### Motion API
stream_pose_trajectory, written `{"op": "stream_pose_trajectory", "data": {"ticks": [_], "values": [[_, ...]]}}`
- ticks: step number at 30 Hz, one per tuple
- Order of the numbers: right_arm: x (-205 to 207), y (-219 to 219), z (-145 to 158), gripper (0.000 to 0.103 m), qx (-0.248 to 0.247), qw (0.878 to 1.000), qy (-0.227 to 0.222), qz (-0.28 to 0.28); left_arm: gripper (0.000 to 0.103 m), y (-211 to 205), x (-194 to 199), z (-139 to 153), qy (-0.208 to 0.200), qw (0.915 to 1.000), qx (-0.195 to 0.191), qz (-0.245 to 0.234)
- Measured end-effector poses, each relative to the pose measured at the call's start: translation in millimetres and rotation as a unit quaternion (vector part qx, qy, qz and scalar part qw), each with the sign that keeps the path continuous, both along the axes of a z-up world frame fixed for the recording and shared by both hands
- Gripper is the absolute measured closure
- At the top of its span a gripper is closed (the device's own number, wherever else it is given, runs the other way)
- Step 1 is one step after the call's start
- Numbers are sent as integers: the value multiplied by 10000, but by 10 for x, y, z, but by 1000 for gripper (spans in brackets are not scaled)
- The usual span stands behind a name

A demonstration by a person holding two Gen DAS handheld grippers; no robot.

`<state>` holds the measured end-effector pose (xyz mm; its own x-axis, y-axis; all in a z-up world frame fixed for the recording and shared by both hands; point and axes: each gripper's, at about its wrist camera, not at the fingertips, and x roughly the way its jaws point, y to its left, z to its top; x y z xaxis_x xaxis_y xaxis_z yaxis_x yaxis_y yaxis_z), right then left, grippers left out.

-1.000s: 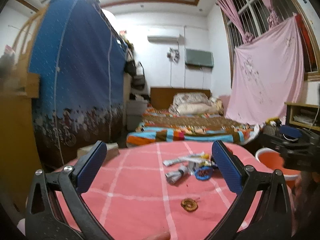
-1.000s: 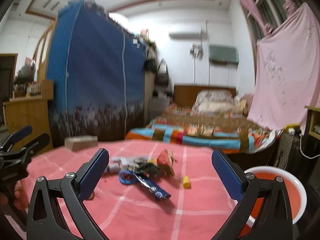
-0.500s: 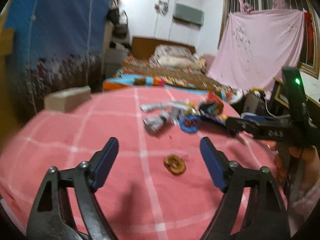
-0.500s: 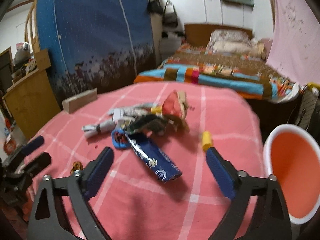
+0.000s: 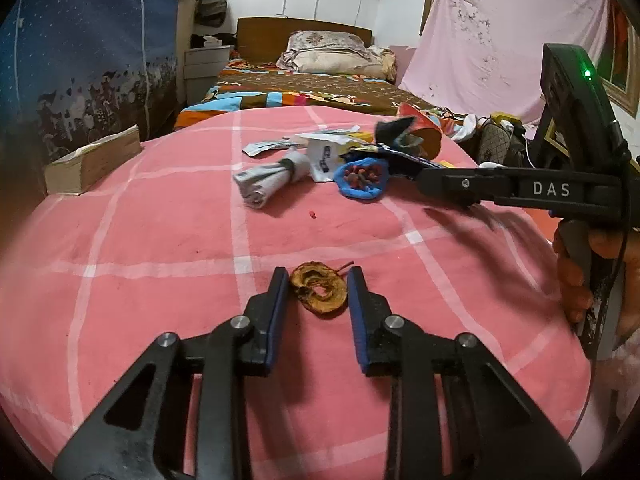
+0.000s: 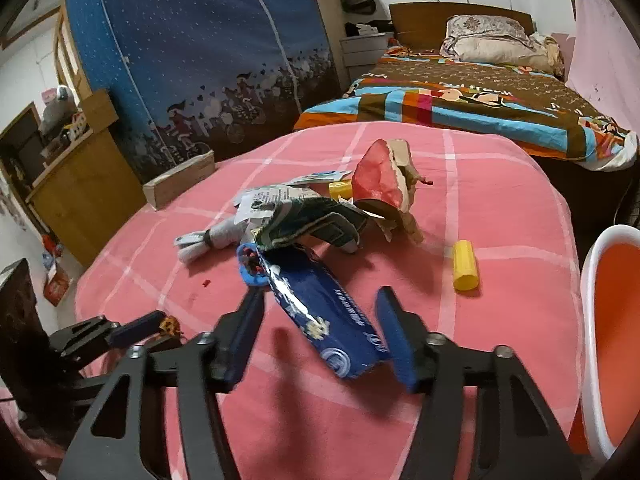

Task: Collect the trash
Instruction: 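Grasp the brown round peel with the left tool while the right tool grasps the blue wrapper, then carry both items to the orange bucket and open both tools to drop them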

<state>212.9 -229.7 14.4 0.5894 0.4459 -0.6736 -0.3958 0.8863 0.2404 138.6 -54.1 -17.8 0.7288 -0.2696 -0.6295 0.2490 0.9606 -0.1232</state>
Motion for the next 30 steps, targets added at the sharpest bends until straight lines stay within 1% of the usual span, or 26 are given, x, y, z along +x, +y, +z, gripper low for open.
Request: {"op": "stream_pose_trajectory", "data": {"ticks": [3, 5, 7, 10, 13, 16, 18, 20, 25, 28, 30], "values": [[-13, 20, -5, 68, 50, 10000, 35, 28, 92, 12, -15, 10, 21, 10000, -62, 29], [-53, 37, 3, 79, 7, 10000, -24, 31, 92, 30, -31, 23, 39, 9999, -121, 78], [-102, 74, 6, 83, -54, 9999, -89, 76, 92, 29, -38, 23, 32, 9998, -141, 124], [-210, 110, 29, 84, -159, 9994, -286, 102, 92, 69, -50, 34, -20, 9997, -144, 209], [-315, 122, 56, 84, -149, 9986, -497, 83, 92, 102, -68, 54, -94, 9993, -194, 292], [-430, 89, 76, 84, -11, 9975, -712, 7, 92, 129, -110, 105, -268, 9985, -295, 371], [-511, 67, 108, 85, -6, 9951, -976, -128, 92, 132, -129, 164, -420, 9977, -330, 414], [-604, 19, 158, 85, 91, 9914, -1274, -271, 92, 115, -128, 232, -561, 9968, -372, 424], [-740, -60, 319, 85, 396, 9804, -1861, -505, 92, 47, -98, 410, -871, 9945, -447, 373], [-759, -128, 392, 85, 502, 9750, -2075, -619, 92, -31, -52, 518, -1070, 9926, -483, 306], [-796, -213, 432, 85, 602, 9679, -2307, -792, 92, -127, -11, 618, -1286, 9901, -529, 206]]}}
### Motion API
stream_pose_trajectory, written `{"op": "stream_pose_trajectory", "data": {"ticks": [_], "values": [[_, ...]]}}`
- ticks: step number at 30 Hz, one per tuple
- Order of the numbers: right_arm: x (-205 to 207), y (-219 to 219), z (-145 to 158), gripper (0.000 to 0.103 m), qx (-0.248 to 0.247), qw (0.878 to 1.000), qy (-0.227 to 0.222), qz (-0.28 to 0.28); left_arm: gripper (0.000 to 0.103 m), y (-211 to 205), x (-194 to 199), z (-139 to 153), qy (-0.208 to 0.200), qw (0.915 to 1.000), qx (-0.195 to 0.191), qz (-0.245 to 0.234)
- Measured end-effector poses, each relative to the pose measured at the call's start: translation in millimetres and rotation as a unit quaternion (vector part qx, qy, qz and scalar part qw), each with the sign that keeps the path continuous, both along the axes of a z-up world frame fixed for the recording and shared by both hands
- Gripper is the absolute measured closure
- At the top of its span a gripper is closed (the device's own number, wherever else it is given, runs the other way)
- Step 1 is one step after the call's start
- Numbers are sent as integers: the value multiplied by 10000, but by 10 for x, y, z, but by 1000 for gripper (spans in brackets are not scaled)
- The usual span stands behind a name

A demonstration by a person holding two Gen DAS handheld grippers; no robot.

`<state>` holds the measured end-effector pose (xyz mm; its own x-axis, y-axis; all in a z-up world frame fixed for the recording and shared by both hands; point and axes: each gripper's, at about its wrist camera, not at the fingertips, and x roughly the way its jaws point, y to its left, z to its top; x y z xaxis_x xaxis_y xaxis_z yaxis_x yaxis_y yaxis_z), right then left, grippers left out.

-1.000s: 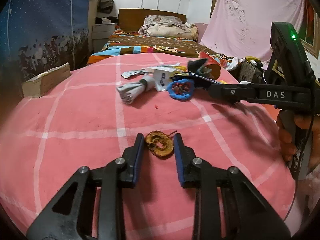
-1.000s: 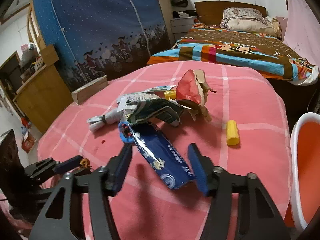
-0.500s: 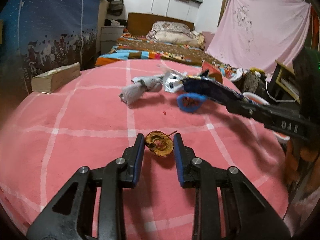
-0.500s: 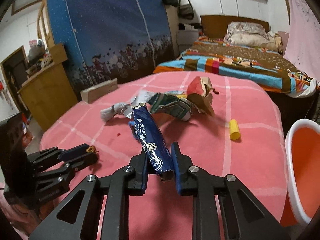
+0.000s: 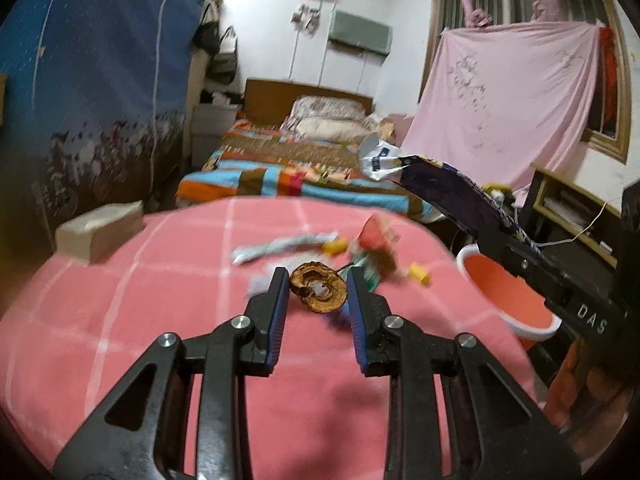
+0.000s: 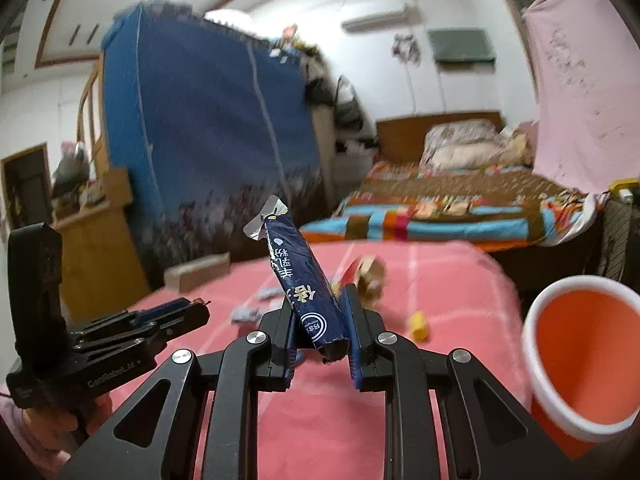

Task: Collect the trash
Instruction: 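Carry both items to the orange bucket and open both tools to drop them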

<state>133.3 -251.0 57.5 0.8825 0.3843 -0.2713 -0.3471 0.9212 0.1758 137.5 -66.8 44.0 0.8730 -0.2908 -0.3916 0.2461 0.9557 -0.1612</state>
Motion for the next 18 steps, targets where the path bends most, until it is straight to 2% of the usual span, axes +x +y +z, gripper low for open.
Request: {"op": "stream_pose_trajectory", "data": {"ticks": [4, 10, 13, 18], "values": [[-54, -278, 87, 84, 328, 9962, -546, -593, 92, -264, 45, 186, -493, 9984, 81, -265], [-155, -677, 161, 84, 273, 9803, -1137, -1590, 92, -723, 125, 429, -1152, 9892, 146, -899], [-188, -923, 148, 84, 183, 9703, -1267, -2051, 92, -957, 178, 500, -1269, 9845, 99, -1205], [-182, -1329, 38, 84, 325, 9572, -1126, -2645, 92, -1400, 323, 524, -1183, 9770, 21, -1774]]}}
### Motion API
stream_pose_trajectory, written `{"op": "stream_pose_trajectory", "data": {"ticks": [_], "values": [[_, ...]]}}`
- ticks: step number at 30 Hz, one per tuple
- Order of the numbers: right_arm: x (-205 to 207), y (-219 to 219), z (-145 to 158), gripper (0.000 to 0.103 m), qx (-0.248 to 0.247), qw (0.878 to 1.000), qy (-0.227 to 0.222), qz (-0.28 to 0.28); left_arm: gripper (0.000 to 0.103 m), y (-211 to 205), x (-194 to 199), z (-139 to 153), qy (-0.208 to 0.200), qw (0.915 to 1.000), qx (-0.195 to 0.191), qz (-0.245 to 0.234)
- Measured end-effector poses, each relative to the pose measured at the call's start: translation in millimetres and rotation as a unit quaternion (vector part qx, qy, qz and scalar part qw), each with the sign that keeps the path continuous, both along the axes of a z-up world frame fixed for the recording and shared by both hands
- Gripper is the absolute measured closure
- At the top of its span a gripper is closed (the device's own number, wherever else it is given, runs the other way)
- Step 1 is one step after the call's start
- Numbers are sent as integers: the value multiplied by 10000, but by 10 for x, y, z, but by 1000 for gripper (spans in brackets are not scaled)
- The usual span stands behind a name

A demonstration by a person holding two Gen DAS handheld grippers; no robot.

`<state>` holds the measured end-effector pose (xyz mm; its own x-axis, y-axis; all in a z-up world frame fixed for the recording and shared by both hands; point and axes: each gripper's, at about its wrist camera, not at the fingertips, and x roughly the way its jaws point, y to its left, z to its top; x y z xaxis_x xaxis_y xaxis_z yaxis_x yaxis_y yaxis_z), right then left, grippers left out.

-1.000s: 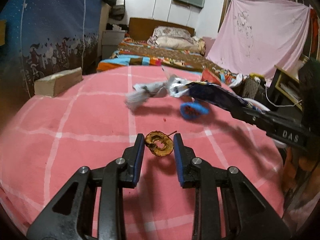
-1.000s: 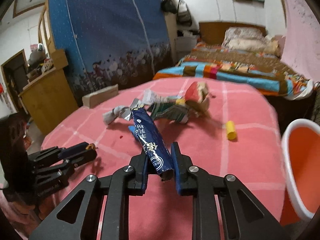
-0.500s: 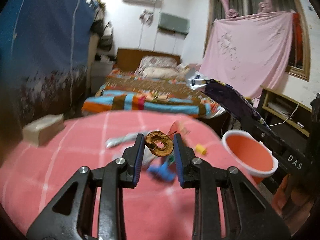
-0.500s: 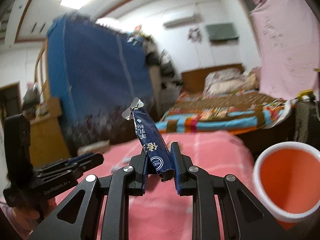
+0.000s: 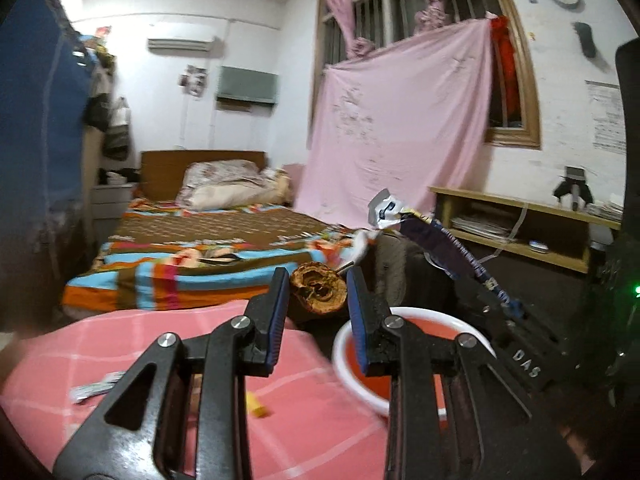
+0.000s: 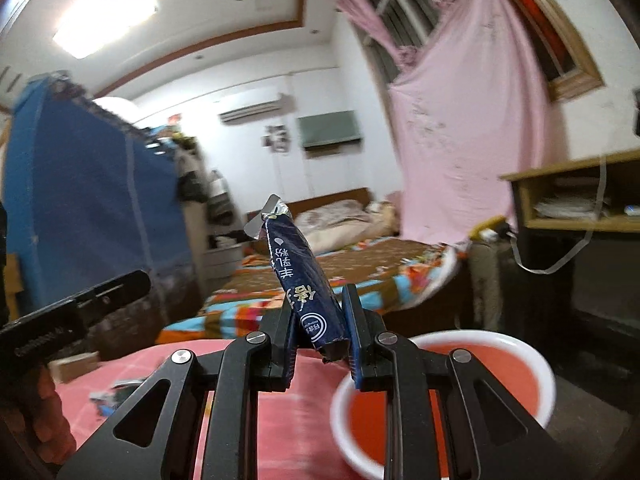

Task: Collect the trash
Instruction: 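Carry both items to the orange bucket and open both tools to drop them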

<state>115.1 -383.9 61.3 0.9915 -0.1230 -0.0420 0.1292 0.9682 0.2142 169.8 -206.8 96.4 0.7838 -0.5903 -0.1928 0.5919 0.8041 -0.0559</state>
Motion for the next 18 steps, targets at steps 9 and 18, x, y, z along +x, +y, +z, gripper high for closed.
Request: {"op": "stream_pose_trajectory", "data": {"ticks": [9, 18], "values": [[38, -460, -332, 84, 445, 9938, 755, -678, 92, -692, 347, -259, 1052, 9901, 395, -838], [139, -690, -576, 82, 835, 9826, 1425, -846, 92, -1135, 512, -552, 1890, 9744, 637, -1042]]}}
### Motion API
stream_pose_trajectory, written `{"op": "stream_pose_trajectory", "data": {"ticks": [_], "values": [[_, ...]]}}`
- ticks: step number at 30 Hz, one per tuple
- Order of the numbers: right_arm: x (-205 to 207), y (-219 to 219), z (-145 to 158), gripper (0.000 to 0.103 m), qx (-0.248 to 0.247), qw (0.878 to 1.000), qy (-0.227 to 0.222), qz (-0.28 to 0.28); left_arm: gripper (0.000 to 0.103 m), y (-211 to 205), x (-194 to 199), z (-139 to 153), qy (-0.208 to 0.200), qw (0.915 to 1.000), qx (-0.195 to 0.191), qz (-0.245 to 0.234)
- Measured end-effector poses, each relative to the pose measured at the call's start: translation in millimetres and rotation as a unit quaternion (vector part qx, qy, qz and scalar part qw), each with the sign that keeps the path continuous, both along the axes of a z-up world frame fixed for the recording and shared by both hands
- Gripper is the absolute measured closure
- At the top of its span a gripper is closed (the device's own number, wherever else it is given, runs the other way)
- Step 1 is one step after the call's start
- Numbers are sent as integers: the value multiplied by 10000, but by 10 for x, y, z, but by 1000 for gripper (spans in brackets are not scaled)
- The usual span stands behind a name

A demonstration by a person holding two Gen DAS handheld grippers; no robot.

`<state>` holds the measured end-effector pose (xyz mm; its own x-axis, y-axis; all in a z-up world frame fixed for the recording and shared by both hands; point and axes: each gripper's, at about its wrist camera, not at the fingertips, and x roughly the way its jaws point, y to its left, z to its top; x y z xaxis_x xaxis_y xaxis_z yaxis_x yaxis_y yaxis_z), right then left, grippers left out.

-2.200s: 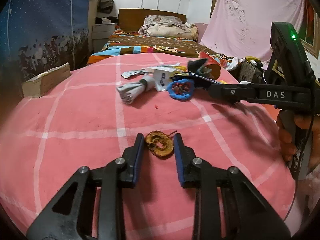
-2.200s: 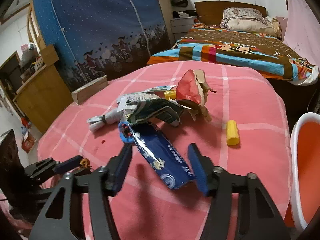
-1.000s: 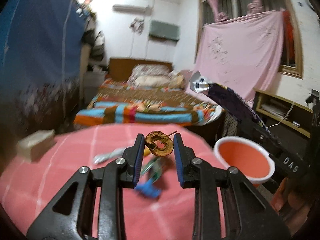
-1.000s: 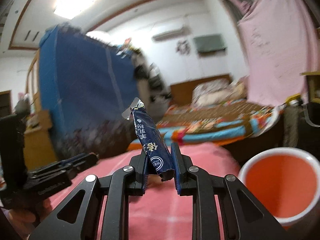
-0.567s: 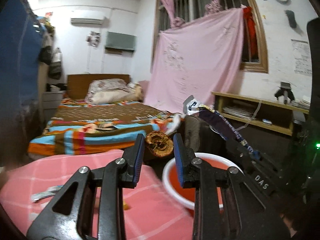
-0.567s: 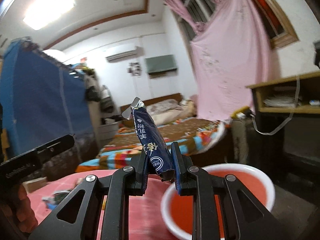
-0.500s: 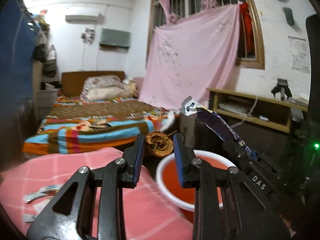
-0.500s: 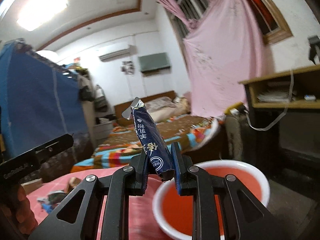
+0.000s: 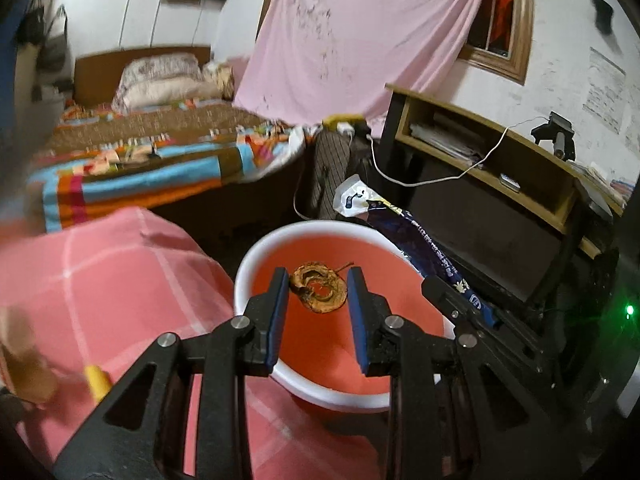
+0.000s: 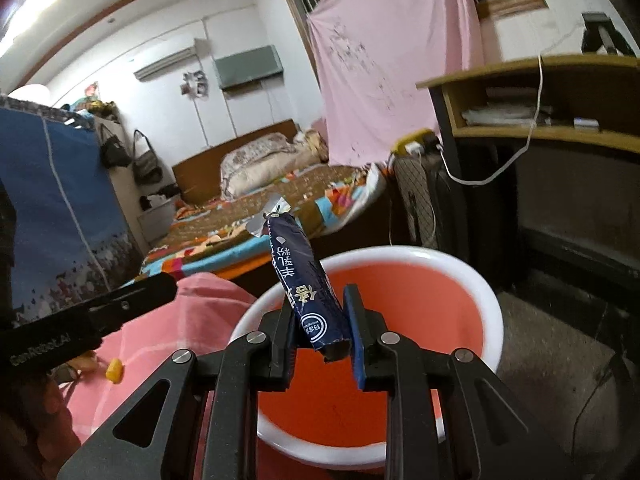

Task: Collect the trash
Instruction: 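Carry both items to the orange bucket and open both tools to drop them, then move both tools back over the table trash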

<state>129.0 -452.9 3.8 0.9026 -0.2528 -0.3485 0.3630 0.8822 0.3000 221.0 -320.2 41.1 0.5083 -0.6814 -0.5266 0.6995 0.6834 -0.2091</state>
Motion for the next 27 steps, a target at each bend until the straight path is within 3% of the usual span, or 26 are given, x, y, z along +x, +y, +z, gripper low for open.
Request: {"op": "stream_pose_trajectory", "data": {"ticks": [6, 8, 11, 16, 21, 25, 27], "values": [[13, -96, -50, 81, 202, 9996, 192, -104, 91, -160, 87, -121, 438, 9989, 184, 5], [29, -126, -63, 79, 280, 9992, 256, -118, 86, -174, 116, -164, 550, 9982, 224, 23], [26, -131, -53, 69, 330, 9990, 281, -134, 79, -164, 101, -183, 570, 9981, 211, 76], [18, -130, -33, 63, 331, 9991, 244, -137, 77, -60, 96, -172, 578, 9979, 147, 255], [-2, -70, 30, 58, 250, 9996, 65, -75, 71, 168, 30, -82, 356, 9976, 6, 590], [-78, 68, 171, 55, 48, 9995, -312, 28, 58, 498, -74, 21, 32, 9947, -178, 1012], [-115, 161, 252, 48, -83, 9986, -507, 97, 50, 654, -115, 69, -100, 9922, -268, 1213]]}}
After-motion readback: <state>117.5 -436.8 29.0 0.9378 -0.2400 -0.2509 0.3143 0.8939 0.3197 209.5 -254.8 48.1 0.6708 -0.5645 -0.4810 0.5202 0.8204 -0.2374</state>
